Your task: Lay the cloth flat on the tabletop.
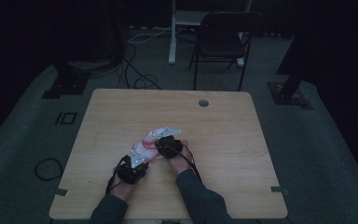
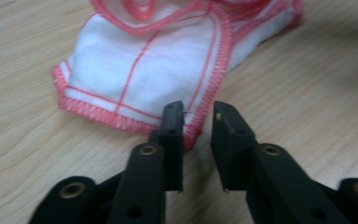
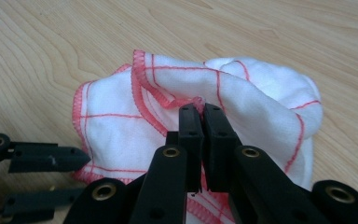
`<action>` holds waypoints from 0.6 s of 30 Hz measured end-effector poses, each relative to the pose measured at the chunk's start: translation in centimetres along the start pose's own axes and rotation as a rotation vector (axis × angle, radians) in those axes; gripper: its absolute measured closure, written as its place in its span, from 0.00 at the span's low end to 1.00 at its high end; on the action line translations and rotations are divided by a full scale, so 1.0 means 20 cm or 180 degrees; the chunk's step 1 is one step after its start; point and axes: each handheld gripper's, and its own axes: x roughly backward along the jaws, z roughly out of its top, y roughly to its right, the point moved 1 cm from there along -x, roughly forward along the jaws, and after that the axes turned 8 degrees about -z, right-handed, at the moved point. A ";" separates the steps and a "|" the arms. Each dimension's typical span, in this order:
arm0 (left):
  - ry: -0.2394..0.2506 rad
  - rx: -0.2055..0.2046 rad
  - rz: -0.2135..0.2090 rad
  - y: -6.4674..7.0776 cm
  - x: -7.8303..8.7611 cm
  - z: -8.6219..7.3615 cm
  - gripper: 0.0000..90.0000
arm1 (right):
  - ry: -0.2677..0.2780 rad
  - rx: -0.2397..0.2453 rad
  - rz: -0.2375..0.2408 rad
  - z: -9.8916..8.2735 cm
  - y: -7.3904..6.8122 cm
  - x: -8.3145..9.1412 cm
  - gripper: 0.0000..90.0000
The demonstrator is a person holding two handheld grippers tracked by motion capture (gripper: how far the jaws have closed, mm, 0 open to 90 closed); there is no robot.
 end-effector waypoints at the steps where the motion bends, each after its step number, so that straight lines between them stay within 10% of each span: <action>1: -0.0007 0.0002 0.0019 0.00 0.00 0.00 0.90 | 0.0009 0.0007 -0.0014 0.00 0.01 0.01 0.98; 18: 0.0003 0.0079 -0.0015 -0.02 0.04 0.01 1.00 | 0.0050 0.0040 -0.0127 -0.03 0.14 0.11 0.98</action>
